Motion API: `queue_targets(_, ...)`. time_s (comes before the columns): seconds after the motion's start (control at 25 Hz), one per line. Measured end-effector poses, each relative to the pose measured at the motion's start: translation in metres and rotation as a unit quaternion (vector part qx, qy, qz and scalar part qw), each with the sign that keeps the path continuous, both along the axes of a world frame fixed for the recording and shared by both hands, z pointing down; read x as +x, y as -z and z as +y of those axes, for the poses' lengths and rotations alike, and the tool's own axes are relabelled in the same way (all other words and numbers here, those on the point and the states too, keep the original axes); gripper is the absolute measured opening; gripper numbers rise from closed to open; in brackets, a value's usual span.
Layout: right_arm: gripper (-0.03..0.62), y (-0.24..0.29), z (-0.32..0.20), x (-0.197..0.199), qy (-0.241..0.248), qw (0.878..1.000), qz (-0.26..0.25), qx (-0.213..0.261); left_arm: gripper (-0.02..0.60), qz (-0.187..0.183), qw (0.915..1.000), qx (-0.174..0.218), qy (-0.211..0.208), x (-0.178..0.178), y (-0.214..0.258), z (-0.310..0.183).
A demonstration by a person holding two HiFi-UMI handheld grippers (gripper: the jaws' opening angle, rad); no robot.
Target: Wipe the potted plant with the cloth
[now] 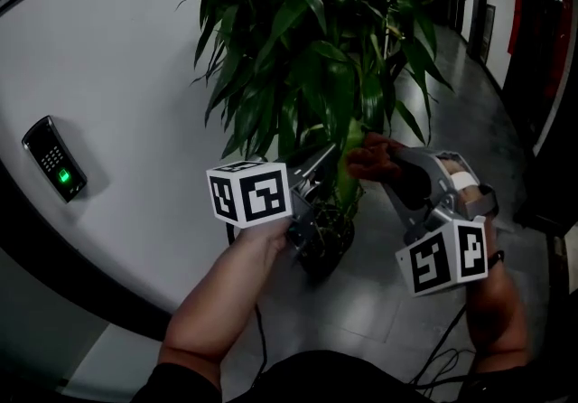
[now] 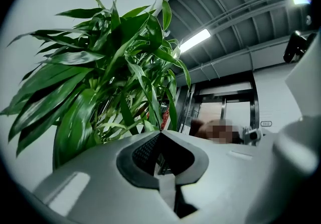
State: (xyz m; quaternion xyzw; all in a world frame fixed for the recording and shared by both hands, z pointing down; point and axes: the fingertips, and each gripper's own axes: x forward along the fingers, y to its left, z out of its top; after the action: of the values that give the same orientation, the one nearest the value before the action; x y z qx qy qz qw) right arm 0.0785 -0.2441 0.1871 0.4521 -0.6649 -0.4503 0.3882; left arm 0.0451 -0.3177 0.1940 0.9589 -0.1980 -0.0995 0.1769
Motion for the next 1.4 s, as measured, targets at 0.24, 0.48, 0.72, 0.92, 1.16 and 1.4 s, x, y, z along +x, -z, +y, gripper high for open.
queue_targets(0.24,0.071,0.060,-0.058,-0.021,-0.008,0.998,0.021,0.059,0.018,-0.024,0.9995,-0.008,0.019,-0.008,-0.027,-0.004)
queue_targets(0.48,0.071,0.081,-0.140,-0.032,-0.028,0.995,0.070,0.069,0.018,-0.029,0.9991,-0.020,0.024,-0.012,-0.041,-0.006)
queue_targets(0.72,0.071,0.071,-0.155,-0.032,-0.028,0.995,0.086,0.050,0.017,-0.024,0.9992,-0.022,0.022,-0.014,-0.042,-0.006)
queue_targets(0.92,0.071,0.048,-0.143,-0.037,-0.016,0.994,0.104,0.035,0.018,-0.029,0.9991,-0.026,0.019,-0.011,-0.048,-0.005)
queue_targets(1.16,0.071,0.023,-0.127,-0.040,-0.006,0.993,0.113,0.009,0.018,-0.041,0.9987,-0.025,0.017,-0.004,-0.052,-0.003)
queue_targets(1.4,0.071,-0.006,-0.112,-0.037,-0.003,0.993,0.113,-0.017,0.018,-0.045,0.9986,-0.023,0.017,0.001,-0.056,0.001)
